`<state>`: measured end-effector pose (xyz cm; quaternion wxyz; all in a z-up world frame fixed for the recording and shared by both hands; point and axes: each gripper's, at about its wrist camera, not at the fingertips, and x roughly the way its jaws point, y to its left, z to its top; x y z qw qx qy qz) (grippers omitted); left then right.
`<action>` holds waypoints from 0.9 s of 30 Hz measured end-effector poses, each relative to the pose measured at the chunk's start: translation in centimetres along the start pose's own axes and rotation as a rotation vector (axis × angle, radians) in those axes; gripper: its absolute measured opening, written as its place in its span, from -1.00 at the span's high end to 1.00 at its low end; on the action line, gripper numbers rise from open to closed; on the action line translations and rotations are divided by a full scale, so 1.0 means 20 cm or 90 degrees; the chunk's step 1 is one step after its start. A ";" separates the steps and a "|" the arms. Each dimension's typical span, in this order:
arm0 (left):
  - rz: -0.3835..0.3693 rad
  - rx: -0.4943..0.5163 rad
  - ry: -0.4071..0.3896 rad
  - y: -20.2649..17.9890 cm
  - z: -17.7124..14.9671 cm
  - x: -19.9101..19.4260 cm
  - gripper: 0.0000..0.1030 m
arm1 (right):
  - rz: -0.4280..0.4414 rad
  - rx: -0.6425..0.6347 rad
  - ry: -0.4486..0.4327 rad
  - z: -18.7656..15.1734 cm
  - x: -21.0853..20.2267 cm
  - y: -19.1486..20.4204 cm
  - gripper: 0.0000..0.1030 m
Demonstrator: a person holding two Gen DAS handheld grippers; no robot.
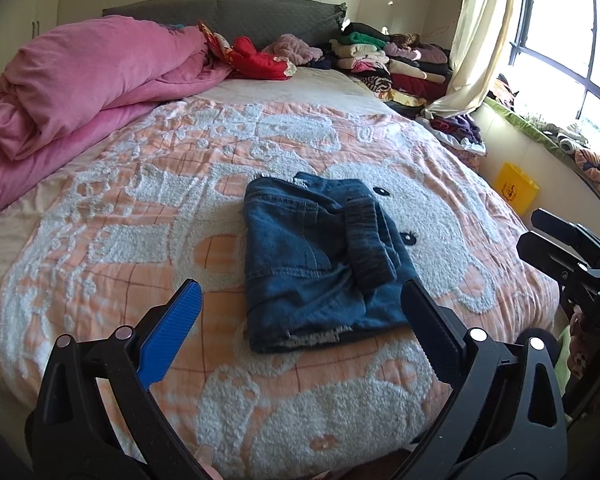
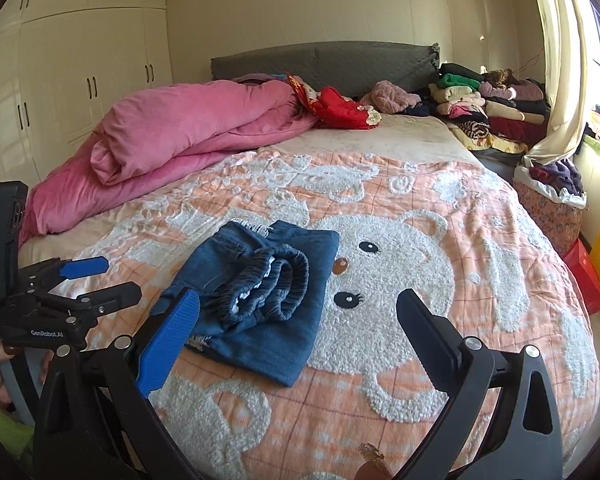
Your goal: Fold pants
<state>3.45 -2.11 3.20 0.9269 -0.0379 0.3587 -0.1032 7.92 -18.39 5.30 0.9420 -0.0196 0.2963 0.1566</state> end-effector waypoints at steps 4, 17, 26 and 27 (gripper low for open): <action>-0.002 -0.002 0.008 0.00 -0.05 -0.02 -0.81 | -0.004 -0.013 0.006 -0.04 -0.02 0.03 -0.91; 0.010 -0.008 0.055 0.04 -0.21 0.05 -0.81 | -0.029 0.015 0.062 -0.25 0.05 0.00 -0.91; 0.012 -0.016 0.068 0.05 -0.23 0.08 -0.81 | -0.032 0.024 0.074 -0.28 0.09 -0.02 -0.91; 0.012 -0.016 0.068 0.05 -0.23 0.08 -0.81 | -0.031 0.024 0.074 -0.29 0.09 -0.02 -0.91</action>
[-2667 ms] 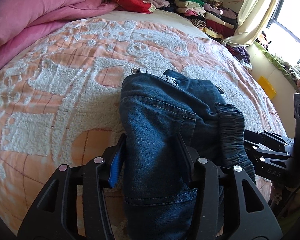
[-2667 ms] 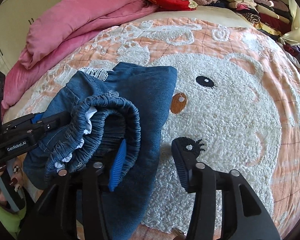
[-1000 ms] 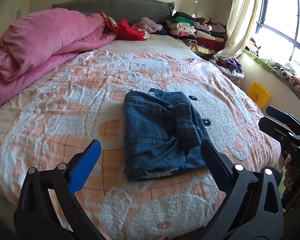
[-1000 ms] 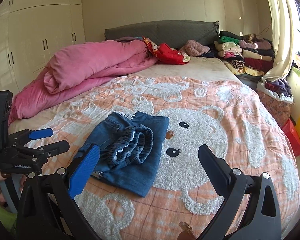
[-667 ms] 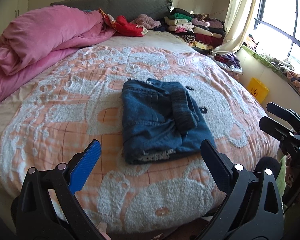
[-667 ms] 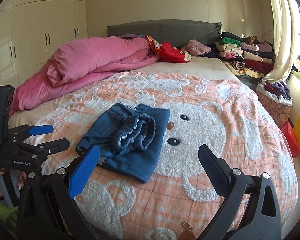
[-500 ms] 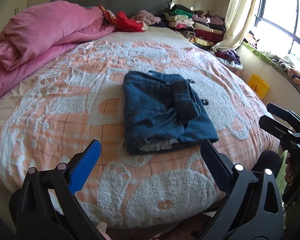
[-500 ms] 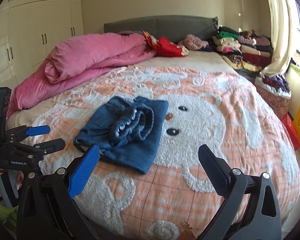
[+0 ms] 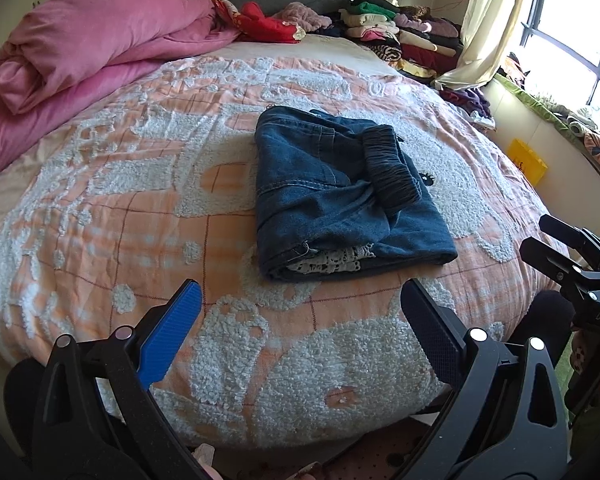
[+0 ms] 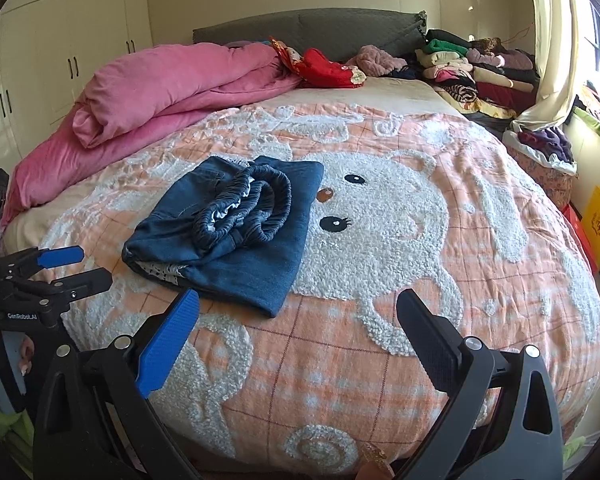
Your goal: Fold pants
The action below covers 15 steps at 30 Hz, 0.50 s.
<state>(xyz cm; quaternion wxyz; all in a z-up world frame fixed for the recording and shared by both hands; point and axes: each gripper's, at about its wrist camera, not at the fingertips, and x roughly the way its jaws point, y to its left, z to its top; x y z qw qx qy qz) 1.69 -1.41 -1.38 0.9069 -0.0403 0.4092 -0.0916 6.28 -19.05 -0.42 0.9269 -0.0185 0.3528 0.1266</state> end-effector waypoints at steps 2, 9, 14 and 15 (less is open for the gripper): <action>0.001 0.000 -0.001 0.00 0.00 0.00 -0.81 | 0.001 0.001 0.001 0.00 0.00 0.00 -0.91; 0.004 -0.001 -0.001 0.00 0.00 0.00 -0.81 | 0.005 0.005 0.002 0.00 -0.01 0.00 -0.91; 0.005 -0.003 0.000 0.00 0.00 -0.01 -0.81 | 0.005 0.006 0.002 0.00 -0.01 0.00 -0.91; 0.005 -0.002 0.000 0.00 0.00 -0.01 -0.81 | 0.005 0.006 0.002 0.00 -0.01 0.00 -0.91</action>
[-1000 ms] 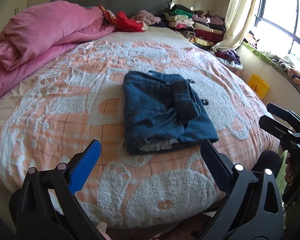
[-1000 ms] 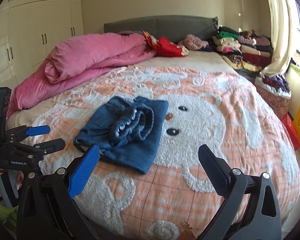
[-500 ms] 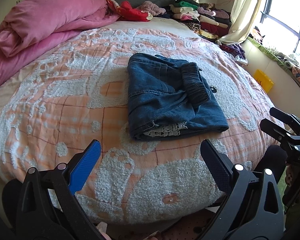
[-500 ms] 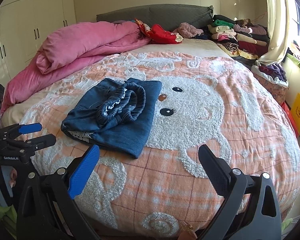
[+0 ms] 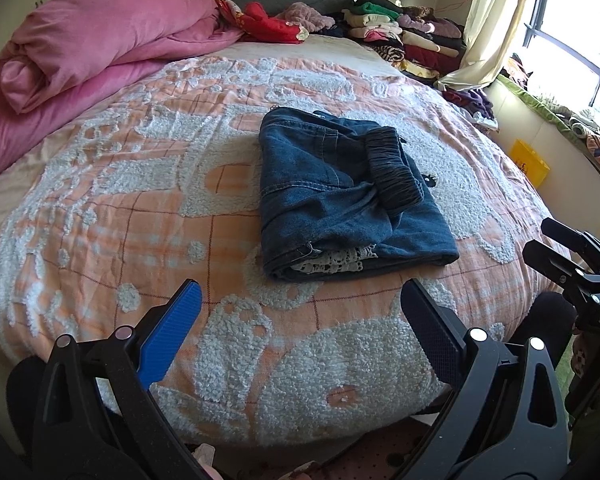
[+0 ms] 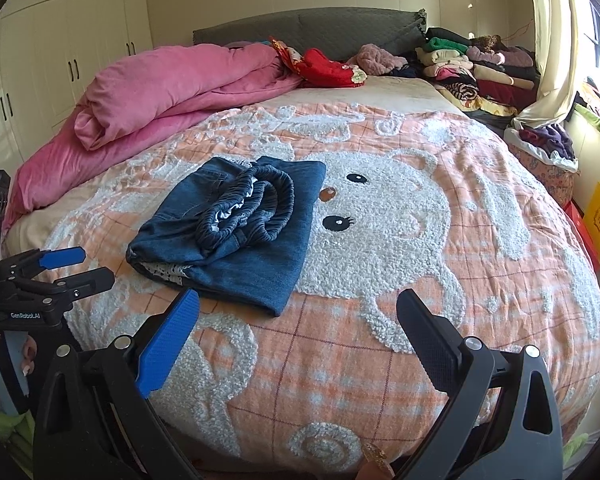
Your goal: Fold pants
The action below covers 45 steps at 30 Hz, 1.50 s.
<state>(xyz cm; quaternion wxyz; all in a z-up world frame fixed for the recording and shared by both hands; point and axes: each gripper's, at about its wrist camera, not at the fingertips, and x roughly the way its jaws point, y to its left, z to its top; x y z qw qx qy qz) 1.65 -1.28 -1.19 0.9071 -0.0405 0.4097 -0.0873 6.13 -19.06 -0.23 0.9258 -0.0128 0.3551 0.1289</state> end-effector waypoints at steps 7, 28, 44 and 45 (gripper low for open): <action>0.002 -0.002 -0.002 0.01 0.00 -0.01 -0.81 | 0.000 -0.001 0.001 0.00 0.00 0.00 -0.91; 0.011 -0.007 0.000 0.00 0.01 -0.03 -0.81 | 0.001 0.007 -0.001 0.00 -0.03 0.01 -0.91; 0.007 -0.011 -0.005 0.00 0.01 -0.04 -0.81 | -0.006 0.008 0.000 0.01 -0.04 0.00 -0.91; 0.010 -0.011 -0.005 0.00 0.01 -0.04 -0.81 | -0.006 0.009 0.000 0.01 -0.04 0.00 -0.91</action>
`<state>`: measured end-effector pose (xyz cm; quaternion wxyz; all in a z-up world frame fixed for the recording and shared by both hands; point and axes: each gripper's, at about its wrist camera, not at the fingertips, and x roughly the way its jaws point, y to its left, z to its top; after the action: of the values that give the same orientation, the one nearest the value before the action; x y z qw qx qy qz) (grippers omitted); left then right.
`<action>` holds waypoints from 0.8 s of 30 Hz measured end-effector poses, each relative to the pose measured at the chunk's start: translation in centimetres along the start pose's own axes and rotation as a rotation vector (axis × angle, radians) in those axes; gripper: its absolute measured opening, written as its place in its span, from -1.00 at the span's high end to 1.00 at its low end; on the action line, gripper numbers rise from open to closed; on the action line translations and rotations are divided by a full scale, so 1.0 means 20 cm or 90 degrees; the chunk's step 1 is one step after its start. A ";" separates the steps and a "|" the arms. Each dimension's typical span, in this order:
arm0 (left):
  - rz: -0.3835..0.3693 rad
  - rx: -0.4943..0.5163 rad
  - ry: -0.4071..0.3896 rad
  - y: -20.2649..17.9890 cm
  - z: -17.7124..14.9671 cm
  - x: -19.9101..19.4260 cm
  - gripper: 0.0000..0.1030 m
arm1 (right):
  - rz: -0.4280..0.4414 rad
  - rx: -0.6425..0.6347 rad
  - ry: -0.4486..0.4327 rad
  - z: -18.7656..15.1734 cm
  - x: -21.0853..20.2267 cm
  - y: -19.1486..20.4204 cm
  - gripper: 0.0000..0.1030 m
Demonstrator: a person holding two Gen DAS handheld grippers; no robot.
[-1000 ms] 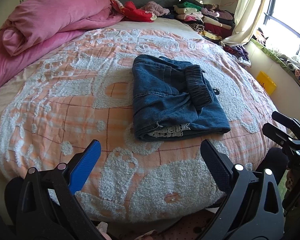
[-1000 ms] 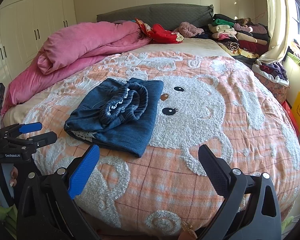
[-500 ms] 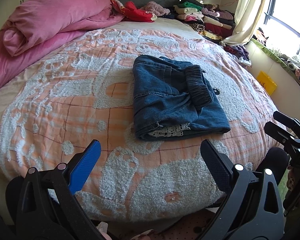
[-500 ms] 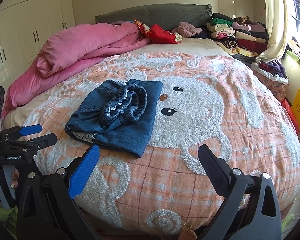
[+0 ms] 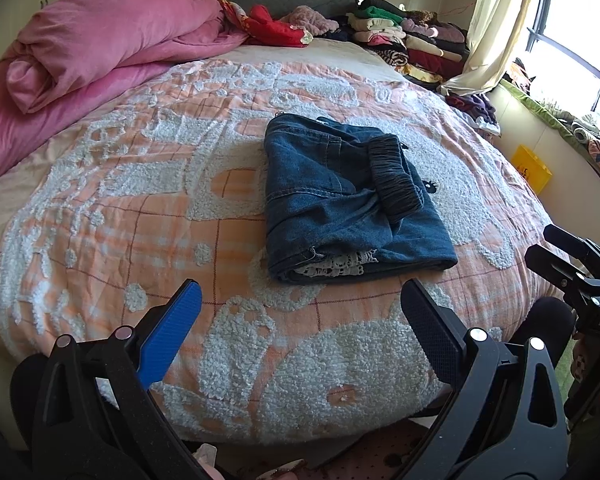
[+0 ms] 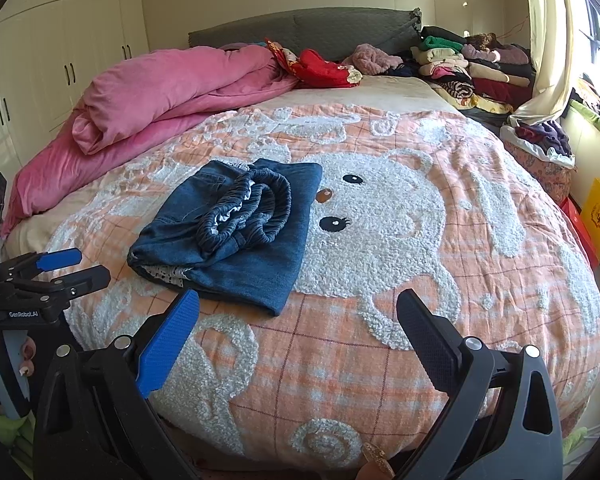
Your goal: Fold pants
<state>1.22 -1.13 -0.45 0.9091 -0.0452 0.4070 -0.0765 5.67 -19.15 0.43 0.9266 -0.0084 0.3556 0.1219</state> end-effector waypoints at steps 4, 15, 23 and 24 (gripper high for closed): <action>0.003 0.000 0.001 0.01 0.01 0.00 -0.81 | 0.000 -0.001 0.001 0.00 0.00 0.00 -0.91; 0.004 0.000 0.001 0.00 0.01 0.00 -0.81 | -0.009 0.007 0.003 -0.01 0.02 -0.01 -0.91; 0.008 0.001 0.005 0.01 0.01 0.01 -0.81 | -0.016 0.010 0.007 -0.01 0.02 -0.01 -0.91; 0.007 0.001 0.005 0.02 0.01 0.02 -0.81 | -0.016 0.010 0.008 -0.01 0.03 -0.01 -0.91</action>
<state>1.56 -0.86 -0.64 0.9081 -0.0418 0.4104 -0.0722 5.96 -19.31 -0.10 0.9260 -0.0062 0.3621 0.1069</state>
